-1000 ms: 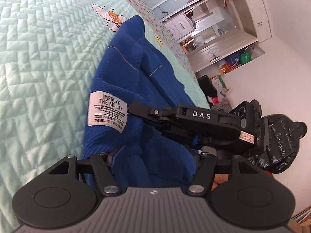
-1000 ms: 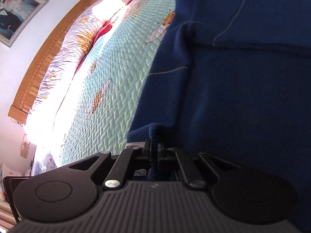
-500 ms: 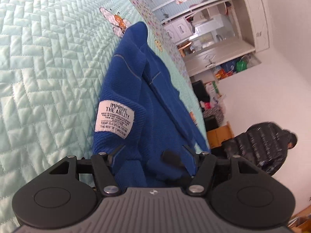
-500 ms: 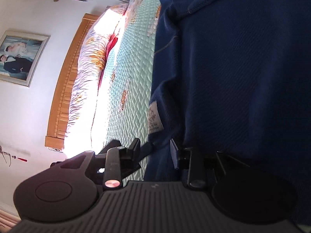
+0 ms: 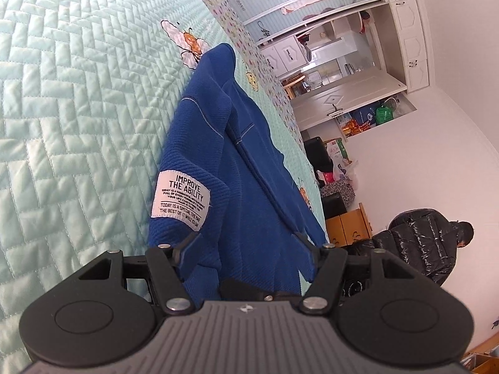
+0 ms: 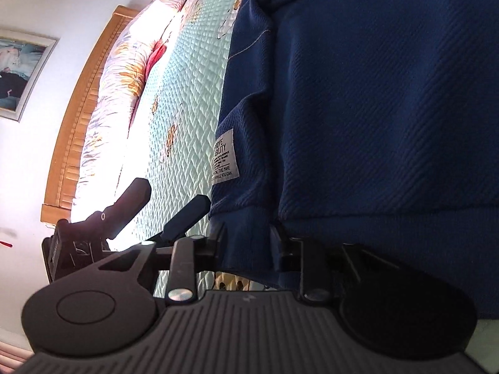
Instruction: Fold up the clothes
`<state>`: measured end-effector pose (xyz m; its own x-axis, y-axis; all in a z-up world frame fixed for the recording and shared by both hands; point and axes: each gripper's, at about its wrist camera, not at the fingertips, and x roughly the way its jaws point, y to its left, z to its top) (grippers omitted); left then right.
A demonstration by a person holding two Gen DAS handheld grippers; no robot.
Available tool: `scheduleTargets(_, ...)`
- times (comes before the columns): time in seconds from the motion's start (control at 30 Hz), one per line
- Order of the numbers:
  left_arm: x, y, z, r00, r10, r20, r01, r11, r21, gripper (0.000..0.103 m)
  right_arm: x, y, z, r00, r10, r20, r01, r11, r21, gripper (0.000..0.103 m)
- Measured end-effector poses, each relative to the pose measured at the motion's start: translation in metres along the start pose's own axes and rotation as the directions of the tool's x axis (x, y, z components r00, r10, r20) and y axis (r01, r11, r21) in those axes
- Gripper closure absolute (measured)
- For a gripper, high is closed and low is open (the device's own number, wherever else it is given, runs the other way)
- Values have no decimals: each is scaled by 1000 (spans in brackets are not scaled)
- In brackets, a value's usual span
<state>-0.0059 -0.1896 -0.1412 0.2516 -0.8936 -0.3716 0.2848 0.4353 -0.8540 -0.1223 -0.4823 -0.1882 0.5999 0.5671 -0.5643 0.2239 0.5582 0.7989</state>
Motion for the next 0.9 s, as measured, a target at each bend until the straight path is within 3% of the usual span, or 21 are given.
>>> scheduleTargets(0.23, 9, 0, -2, 1000, 9, -20, -9, 1000, 0, 39, 3, -12, -5, 999, 38, -8, -38, 996, 84, 94)
scheduleTargets(0.37, 26, -8, -10, 998, 32, -59, -29, 998, 52, 38, 4, -13, -5, 1000, 26, -9, -25, 998, 56, 96)
scheduleTargets(0.47, 34, -3, -14, 998, 48, -45, -46, 997, 57, 39, -4, -19, -3, 999, 51, 1, -51, 995, 81, 92)
scheduleTargets(0.6, 39, 3, -13, 998, 54, -42, -52, 997, 57, 39, -33, -21, 6, 998, 26, 50, -28, 998, 49, 89)
scheduleTargets(0.63, 40, 3, -14, 997, 57, -43, -54, 997, 62, 39, -43, -20, 12, 996, 16, 86, -20, 999, 44, 87)
scheduleTargets(0.7, 41, 0, -14, 997, 68, -48, -64, 994, 85, 39, -56, -20, 28, 988, 6, 153, -11, 999, 33, 65)
scheduleTargets(0.9, 44, -4, -14, 994, 83, -64, -74, 988, 136, 39, -21, -11, 105, 971, 32, 235, -29, 999, -17, 58)
